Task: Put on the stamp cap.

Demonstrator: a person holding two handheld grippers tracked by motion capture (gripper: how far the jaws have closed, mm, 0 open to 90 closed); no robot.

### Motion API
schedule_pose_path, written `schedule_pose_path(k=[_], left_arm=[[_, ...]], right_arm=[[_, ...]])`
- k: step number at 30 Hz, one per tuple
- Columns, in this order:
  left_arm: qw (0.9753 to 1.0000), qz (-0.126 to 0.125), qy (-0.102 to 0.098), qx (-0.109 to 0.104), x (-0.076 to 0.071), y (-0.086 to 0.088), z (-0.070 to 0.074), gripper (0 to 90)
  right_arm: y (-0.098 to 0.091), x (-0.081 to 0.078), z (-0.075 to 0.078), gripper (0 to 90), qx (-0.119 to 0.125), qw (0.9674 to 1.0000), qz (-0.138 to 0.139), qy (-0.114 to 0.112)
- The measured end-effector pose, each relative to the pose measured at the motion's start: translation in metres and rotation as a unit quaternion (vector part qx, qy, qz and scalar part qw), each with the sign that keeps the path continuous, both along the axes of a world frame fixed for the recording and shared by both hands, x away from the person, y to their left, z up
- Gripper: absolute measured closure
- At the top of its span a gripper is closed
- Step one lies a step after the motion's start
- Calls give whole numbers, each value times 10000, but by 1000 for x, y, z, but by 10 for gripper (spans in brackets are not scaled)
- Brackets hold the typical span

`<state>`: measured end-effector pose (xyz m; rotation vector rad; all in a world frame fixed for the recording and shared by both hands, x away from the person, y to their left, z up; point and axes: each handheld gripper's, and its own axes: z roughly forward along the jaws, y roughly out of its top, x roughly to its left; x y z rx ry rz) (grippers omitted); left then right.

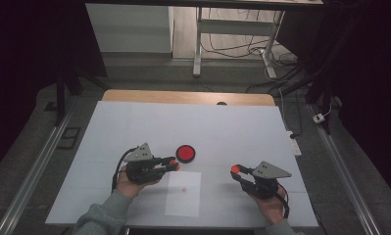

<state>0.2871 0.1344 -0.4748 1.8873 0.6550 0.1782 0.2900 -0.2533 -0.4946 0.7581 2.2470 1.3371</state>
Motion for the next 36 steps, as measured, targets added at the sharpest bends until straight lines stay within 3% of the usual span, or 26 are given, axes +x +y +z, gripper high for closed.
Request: schedule_pose_path(k=[36], left_arm=[[10000, 3, 13, 21, 0, -2, 0, 722]], right_arm=[[21, 1, -5, 643, -10, 9996, 247, 96]])
